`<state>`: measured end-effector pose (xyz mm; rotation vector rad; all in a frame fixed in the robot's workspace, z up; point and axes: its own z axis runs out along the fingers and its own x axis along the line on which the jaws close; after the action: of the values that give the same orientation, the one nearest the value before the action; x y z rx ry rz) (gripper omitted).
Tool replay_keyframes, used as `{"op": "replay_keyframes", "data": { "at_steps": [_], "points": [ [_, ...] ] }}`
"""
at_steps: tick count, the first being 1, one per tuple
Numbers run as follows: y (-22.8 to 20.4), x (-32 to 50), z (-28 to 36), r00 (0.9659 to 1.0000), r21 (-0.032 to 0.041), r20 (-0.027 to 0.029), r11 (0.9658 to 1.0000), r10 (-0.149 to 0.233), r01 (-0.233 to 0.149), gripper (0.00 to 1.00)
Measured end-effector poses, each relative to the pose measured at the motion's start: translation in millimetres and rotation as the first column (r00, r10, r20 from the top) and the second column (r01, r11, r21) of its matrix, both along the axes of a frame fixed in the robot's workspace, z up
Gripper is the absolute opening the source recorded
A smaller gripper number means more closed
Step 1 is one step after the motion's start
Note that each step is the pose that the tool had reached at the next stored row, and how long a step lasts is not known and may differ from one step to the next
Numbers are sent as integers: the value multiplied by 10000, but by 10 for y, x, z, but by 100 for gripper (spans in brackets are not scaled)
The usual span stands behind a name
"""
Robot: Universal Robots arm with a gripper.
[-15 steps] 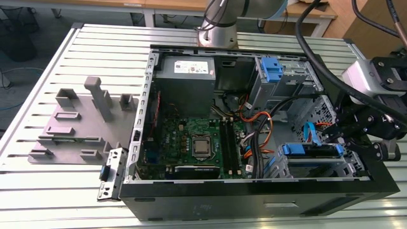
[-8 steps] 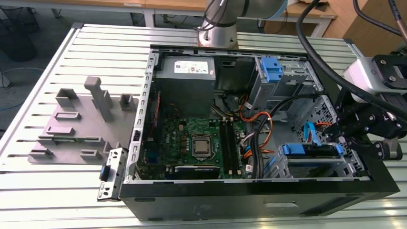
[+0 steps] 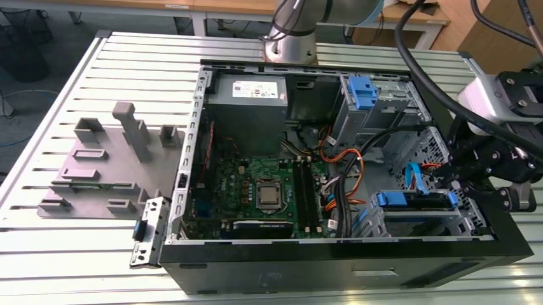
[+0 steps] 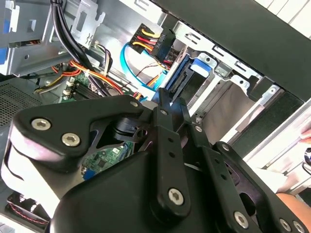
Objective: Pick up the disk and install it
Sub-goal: 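Insert the second disk wire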
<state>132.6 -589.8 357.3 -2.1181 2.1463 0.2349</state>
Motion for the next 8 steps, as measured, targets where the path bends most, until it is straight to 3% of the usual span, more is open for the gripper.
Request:
{"op": "replay_keyframes", "data": {
  "at_steps": [4,8],
  "points": [
    [54,0,-1,10000,0,0,10000,0,0,23],
    [139,0,-2,10000,0,0,10000,0,0,23]
  ]
}}
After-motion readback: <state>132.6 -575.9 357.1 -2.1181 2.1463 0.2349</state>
